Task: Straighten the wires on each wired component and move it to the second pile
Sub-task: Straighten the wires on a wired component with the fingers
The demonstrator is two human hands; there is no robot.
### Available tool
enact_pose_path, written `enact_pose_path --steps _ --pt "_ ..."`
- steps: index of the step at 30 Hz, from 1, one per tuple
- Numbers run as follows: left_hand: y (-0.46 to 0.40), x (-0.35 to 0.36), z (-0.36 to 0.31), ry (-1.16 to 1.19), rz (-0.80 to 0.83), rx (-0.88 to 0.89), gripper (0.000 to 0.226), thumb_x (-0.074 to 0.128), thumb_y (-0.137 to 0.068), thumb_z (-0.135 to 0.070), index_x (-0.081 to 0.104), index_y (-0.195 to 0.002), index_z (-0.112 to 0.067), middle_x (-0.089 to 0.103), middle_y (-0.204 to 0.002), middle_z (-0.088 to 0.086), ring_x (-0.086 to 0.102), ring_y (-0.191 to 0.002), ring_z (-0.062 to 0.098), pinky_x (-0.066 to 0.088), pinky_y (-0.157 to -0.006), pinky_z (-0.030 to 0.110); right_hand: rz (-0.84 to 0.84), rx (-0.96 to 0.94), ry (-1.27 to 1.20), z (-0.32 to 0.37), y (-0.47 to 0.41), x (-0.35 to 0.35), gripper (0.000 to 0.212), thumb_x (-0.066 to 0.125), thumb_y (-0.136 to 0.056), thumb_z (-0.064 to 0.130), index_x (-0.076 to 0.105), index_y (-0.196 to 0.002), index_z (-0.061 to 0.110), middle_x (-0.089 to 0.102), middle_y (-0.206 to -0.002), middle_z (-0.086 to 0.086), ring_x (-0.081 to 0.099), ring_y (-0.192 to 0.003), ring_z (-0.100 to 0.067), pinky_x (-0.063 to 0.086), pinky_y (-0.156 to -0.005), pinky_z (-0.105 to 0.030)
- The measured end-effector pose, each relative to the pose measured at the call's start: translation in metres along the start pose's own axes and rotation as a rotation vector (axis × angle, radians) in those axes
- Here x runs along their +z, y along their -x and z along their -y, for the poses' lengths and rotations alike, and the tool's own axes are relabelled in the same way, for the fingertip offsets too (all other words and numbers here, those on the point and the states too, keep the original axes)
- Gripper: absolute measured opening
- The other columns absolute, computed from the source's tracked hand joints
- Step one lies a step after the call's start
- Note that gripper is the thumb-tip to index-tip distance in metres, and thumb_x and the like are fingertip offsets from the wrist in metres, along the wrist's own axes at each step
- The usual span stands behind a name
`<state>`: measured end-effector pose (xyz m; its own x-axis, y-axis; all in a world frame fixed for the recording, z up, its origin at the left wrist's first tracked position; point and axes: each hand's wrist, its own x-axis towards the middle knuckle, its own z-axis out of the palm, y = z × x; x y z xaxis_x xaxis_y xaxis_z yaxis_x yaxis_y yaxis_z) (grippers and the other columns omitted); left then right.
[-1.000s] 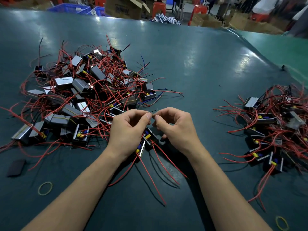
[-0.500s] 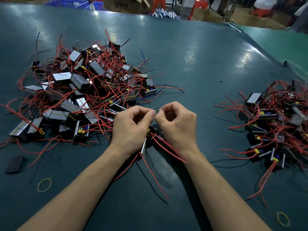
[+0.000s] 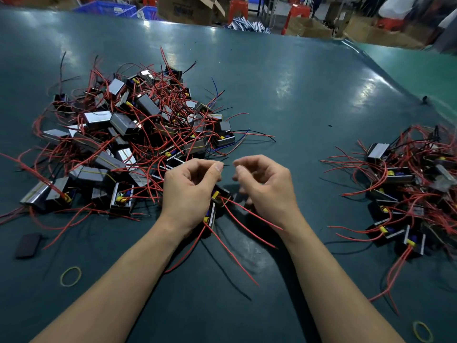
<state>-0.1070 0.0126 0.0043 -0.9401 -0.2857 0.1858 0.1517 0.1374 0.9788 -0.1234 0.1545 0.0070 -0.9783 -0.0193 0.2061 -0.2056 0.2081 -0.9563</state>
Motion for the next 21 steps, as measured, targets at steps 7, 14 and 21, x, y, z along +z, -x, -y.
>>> enact_pose_path --steps 7,14,21 --pt "0.0029 0.002 -0.004 0.021 0.058 0.047 0.011 0.068 -0.089 -0.013 0.072 -0.08 -0.017 0.069 -0.07 -0.009 0.063 -0.068 0.003 0.051 -0.066 0.016 0.009 -0.043 -0.149 0.0042 0.0002 -0.0017 0.007 0.068 -0.089 0.007 0.07 -0.084 0.012 0.07 -0.067 0.0 0.06 -0.054 -0.006 0.045 -0.047 -0.016" --pt "0.0057 0.0019 -0.0064 0.028 0.11 0.11 0.008 0.066 -0.091 -0.01 0.073 -0.087 -0.013 0.071 -0.077 0.0 0.065 -0.072 0.014 0.053 -0.068 0.024 0.043 -0.004 -0.275 0.0048 -0.0013 -0.0048 0.01 0.07 -0.087 0.007 0.071 -0.093 0.015 0.071 -0.074 -0.002 0.062 -0.058 -0.009 0.048 -0.044 -0.023" --pt "0.007 0.0016 -0.0056 -0.04 0.121 0.135 0.005 0.071 -0.087 -0.011 0.076 -0.088 -0.009 0.072 -0.078 0.005 0.066 -0.074 0.028 0.054 -0.069 0.04 0.077 -0.031 -0.205 0.0016 -0.0027 -0.0085 0.014 0.071 -0.085 0.006 0.063 -0.079 0.015 0.065 -0.068 0.007 0.062 -0.058 -0.009 0.045 -0.042 -0.023"
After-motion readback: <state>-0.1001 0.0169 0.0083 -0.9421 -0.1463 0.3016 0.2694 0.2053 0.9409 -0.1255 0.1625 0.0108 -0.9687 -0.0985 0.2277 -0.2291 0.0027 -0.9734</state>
